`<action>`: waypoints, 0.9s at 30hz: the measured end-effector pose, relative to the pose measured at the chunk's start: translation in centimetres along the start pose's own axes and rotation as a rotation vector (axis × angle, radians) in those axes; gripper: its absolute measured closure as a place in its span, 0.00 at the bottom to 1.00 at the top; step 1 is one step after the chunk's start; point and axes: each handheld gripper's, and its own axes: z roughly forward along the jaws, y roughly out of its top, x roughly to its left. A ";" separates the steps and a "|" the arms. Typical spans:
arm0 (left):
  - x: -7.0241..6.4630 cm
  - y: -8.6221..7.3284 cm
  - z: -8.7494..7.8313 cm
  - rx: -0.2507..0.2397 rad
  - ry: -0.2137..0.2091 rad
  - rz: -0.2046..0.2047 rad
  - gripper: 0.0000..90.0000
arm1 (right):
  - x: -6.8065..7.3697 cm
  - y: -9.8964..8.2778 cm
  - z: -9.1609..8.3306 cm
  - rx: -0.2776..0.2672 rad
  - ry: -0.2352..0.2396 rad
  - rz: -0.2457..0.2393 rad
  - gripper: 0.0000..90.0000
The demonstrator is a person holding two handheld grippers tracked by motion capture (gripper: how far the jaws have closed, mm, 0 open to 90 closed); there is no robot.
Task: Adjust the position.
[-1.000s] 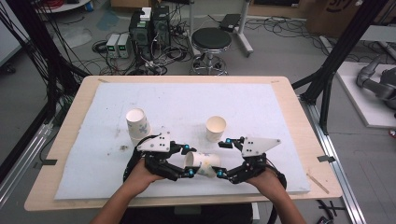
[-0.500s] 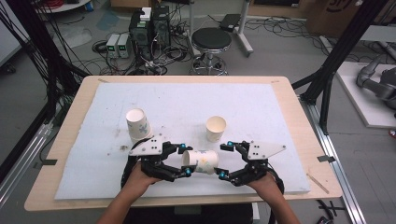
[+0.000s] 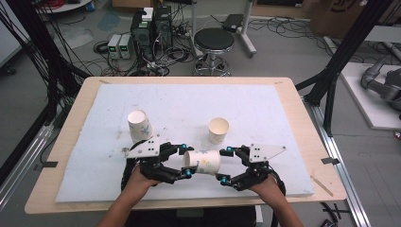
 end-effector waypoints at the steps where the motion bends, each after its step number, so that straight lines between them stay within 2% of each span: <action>1: 0.0 0.0 0.0 -0.004 -0.006 0.000 0.41 | 0.0 0.0 0.1 0.003 0.005 0.001 0.23; 8: -0.2 0.1 0.2 -0.030 -0.031 -0.006 0.41 | 0.1 0.0 0.6 -0.015 0.056 -0.004 0.27; 11: -0.1 -0.1 0.3 -0.044 -0.054 -0.023 0.41 | 0.0 0.1 0.7 -0.037 0.081 -0.002 0.27; 17: -0.1 -0.8 0.5 -0.038 -0.093 -0.042 0.41 | 0.2 0.1 1.1 -0.054 0.133 -0.012 0.29; 19: -0.1 -0.9 0.4 -0.049 -0.097 -0.048 0.41 | 0.2 0.1 1.1 -0.054 0.132 -0.022 0.30; 27: -0.1 -1.1 0.5 -0.065 -0.098 -0.064 0.41 | 0.0 0.2 0.7 -0.080 0.152 -0.002 0.33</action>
